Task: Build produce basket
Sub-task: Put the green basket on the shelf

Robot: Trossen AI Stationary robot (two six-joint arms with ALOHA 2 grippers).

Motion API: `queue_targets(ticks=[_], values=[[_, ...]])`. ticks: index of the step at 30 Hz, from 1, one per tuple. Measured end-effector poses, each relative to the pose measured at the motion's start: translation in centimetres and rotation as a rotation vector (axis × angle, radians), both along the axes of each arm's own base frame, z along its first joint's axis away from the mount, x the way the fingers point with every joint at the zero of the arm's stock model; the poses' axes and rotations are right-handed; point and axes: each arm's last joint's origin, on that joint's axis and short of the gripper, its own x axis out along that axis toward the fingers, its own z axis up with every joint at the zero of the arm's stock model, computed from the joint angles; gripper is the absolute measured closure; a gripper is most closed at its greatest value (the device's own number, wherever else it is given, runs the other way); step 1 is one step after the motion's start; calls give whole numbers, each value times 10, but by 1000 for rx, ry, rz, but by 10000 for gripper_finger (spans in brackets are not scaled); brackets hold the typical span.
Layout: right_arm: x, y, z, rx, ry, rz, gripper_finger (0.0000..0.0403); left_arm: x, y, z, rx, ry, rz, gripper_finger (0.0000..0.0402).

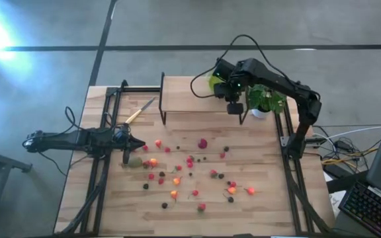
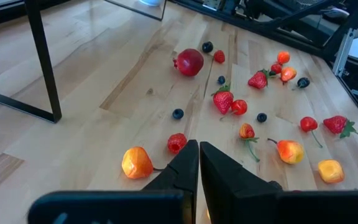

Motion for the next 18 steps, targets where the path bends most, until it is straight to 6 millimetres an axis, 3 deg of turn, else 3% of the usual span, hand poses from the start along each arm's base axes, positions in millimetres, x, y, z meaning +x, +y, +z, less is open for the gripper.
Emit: queue_targets(ticks=[9,18], values=[[-1,0,-5,-16,30,-40,384,0,0,0,0,0,0,380],[-2,0,-2,-21,17,-60,333,0,0,0,0,0,0,381]])
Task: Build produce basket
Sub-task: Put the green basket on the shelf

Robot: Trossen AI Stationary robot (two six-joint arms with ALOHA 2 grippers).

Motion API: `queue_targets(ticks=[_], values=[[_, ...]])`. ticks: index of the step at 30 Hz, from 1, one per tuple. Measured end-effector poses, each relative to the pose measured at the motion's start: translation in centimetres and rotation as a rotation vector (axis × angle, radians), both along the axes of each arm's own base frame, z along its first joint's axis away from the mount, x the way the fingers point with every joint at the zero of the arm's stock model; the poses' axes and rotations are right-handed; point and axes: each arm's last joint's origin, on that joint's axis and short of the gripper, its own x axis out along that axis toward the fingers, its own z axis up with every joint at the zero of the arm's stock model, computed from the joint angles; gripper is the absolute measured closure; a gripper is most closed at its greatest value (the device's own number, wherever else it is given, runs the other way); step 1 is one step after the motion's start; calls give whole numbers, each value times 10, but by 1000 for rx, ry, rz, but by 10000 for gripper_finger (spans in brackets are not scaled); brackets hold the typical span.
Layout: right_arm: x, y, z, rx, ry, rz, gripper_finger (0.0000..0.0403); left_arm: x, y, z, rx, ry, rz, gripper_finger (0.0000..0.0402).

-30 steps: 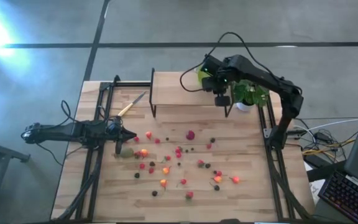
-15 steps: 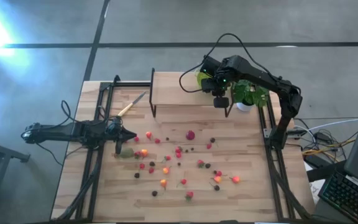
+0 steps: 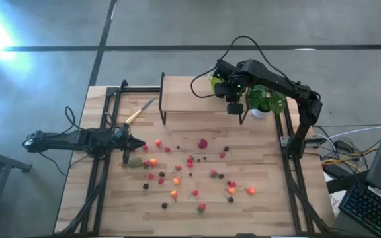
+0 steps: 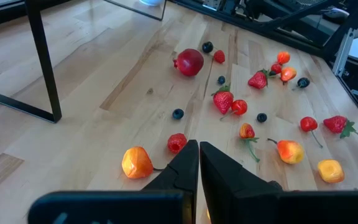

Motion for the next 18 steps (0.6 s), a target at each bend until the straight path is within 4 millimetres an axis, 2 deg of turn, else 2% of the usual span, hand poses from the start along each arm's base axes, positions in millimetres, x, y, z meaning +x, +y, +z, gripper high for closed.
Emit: queue_targets(ticks=[6,11,18], values=[[-1,1,2,-3,-7,-2,280,0,0,0,0,0,0,381],[-8,5,13,-18,-36,-5,239,0,0,0,0,0,0,381],[-21,26,36,-48,-110,20,203,0,0,0,0,0,0,381]])
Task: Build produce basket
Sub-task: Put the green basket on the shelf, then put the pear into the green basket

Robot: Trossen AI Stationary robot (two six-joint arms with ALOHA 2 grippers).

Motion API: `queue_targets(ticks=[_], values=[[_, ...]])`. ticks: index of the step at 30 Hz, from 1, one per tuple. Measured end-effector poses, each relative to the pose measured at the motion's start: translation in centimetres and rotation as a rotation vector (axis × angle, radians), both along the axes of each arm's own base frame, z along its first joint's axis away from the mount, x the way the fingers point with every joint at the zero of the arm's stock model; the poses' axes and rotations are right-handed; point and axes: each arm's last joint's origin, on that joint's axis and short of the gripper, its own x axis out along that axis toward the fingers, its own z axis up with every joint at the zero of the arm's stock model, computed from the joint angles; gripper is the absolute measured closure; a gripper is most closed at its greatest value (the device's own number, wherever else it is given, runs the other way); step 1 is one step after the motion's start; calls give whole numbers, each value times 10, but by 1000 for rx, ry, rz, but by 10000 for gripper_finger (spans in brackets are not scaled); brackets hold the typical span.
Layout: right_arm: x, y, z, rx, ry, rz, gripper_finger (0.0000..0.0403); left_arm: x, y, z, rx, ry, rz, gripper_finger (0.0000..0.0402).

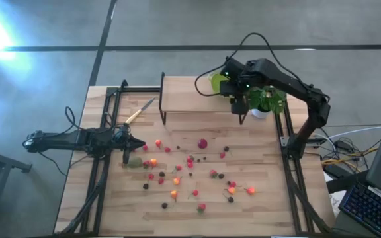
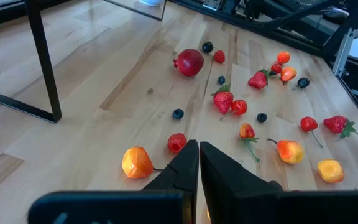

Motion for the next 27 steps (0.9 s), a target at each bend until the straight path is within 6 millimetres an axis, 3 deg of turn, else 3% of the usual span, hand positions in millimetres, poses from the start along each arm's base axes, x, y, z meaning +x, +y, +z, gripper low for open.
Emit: queue_targets(ticks=[6,14,27], values=[[-10,34,22,-9,-87,30,196,0,0,0,0,0,0,381],[-22,85,40,67,-189,-19,221,0,0,0,0,0,0,380],[-26,161,23,227,-68,-153,284,0,0,0,0,0,0,381]])
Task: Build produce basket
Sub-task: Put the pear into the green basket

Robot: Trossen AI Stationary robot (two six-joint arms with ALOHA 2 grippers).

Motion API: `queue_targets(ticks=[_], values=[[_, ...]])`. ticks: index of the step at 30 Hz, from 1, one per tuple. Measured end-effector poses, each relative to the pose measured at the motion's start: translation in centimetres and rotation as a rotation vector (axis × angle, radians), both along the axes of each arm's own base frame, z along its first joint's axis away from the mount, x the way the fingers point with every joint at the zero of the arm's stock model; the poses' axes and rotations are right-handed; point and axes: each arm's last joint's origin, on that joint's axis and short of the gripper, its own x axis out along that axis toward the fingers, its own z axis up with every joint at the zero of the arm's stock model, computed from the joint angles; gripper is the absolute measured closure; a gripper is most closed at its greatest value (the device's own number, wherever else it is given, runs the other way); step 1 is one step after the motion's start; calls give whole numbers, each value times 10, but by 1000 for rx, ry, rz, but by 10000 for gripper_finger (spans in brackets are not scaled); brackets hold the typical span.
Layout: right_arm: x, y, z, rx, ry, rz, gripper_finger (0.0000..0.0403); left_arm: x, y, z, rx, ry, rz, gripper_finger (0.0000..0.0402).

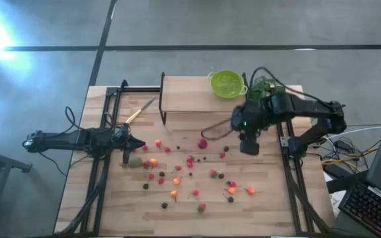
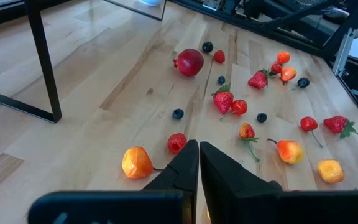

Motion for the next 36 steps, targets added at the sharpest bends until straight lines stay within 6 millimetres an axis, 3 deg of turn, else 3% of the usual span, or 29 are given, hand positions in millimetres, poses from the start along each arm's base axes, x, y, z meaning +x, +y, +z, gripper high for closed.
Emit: queue_targets(ticks=[9,18,29,36], values=[[-10,55,-35,28,128,-12,328,0,0,0,0,0,0,381],[-29,95,-72,20,238,-126,352,0,0,0,0,0,0,381],[-52,138,-121,42,240,-161,268,0,0,0,0,0,0,381],[-59,147,-158,59,221,-165,205,0,0,0,0,0,0,381]])
